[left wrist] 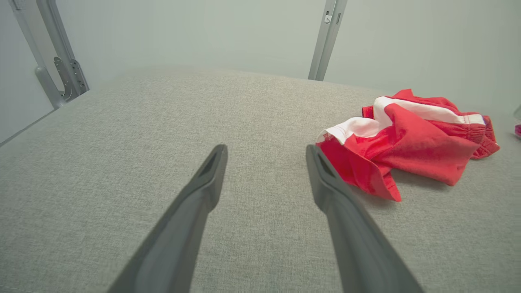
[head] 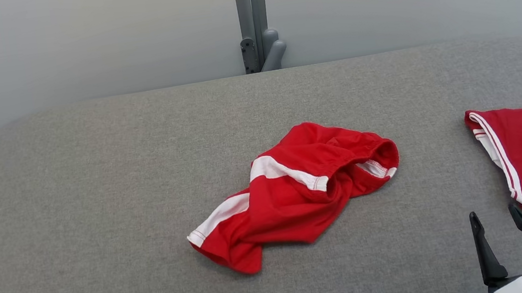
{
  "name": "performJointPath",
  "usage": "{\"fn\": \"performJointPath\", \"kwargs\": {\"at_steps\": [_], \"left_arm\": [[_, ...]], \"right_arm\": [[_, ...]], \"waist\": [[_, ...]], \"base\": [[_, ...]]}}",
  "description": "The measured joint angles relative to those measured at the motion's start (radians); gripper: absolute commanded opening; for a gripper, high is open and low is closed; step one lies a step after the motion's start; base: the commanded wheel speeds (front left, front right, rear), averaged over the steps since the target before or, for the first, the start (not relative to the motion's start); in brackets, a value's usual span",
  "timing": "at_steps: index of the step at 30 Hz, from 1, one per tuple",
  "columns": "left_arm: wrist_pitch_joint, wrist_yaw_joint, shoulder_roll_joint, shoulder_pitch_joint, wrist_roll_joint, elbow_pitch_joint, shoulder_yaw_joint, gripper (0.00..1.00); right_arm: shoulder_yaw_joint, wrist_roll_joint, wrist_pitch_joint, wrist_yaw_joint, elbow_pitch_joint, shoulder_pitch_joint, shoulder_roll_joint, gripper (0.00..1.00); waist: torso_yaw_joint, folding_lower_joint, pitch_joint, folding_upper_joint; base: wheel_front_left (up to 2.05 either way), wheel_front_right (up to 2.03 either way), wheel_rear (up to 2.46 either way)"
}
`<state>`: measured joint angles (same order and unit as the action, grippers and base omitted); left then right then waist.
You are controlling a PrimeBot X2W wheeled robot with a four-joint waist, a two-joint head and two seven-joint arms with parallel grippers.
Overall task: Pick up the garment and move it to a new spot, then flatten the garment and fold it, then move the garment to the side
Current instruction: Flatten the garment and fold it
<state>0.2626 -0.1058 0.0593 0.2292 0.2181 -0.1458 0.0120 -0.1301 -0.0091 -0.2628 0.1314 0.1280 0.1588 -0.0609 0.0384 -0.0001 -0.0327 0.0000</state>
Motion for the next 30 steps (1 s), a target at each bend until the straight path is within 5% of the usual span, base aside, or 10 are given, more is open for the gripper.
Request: {"fn": "performJointPath", "kwargs": {"at_steps": [7,18,30], "left_arm": [[-0.048,0.014,-0.007,-0.069,0.286,-0.091,0.062,1.0],[-0.247,0.188,-0.01,-0.243,0.589,0.03,0.257,1.0],[-0.324,0.212,-0.002,-0.322,0.594,0.005,0.314,1.0]], "right_arm": [[0.211,0.178,0.0,0.0,0.089,-0.107,0.007,1.0],[0.503,0.443,0.259,-0.001,0.221,-0.463,-0.055,1.0],[0.591,0.541,0.35,-0.001,0.326,-0.582,-0.081,1.0]], "waist": [[-0.003,0.0001,0.028,0.0],[0.005,0.0001,0.127,0.0],[0.059,0.0001,0.179,0.0]], "base": [[0.0,0.0,0.0],[0.0,0.0,0.0],[0.0,0.0,0.0]]}}
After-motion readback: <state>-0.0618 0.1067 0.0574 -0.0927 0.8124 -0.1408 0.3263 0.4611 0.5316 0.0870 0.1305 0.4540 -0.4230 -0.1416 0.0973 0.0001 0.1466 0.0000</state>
